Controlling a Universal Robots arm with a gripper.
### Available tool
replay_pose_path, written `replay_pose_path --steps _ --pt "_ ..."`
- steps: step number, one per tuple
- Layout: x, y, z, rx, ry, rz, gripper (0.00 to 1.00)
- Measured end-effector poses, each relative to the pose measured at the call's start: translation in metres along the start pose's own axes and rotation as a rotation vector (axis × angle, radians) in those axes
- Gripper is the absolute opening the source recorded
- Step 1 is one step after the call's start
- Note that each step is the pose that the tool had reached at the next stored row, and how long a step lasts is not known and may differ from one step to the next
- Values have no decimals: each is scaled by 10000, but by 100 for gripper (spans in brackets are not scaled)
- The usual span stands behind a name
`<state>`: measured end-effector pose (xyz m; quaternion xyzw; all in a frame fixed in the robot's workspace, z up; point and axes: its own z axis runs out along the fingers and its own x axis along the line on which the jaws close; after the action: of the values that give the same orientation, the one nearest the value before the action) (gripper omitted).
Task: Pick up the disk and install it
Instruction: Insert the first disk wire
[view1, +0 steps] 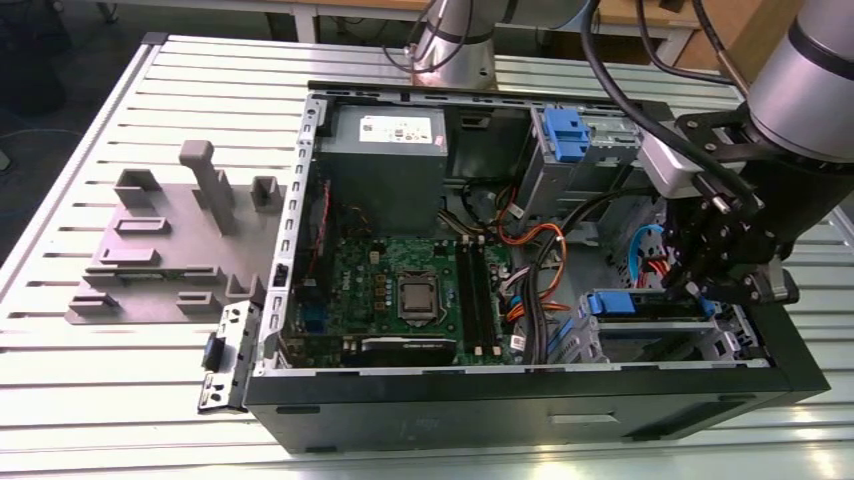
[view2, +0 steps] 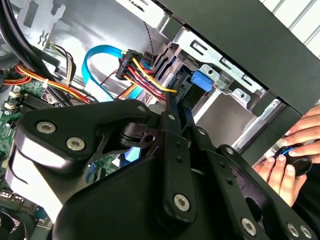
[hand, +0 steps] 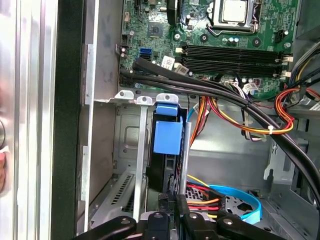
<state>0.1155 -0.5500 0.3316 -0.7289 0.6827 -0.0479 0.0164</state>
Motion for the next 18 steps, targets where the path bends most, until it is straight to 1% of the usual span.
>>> replay_pose_path --steps 4,10,14,18 --pt "-1 2 16 2 -4 27 17" --pt "-1 2 18 0 6 64 17" --pt "-2 4 42 -1 7 78 17" --pt "-2 4 44 -1 6 82 17"
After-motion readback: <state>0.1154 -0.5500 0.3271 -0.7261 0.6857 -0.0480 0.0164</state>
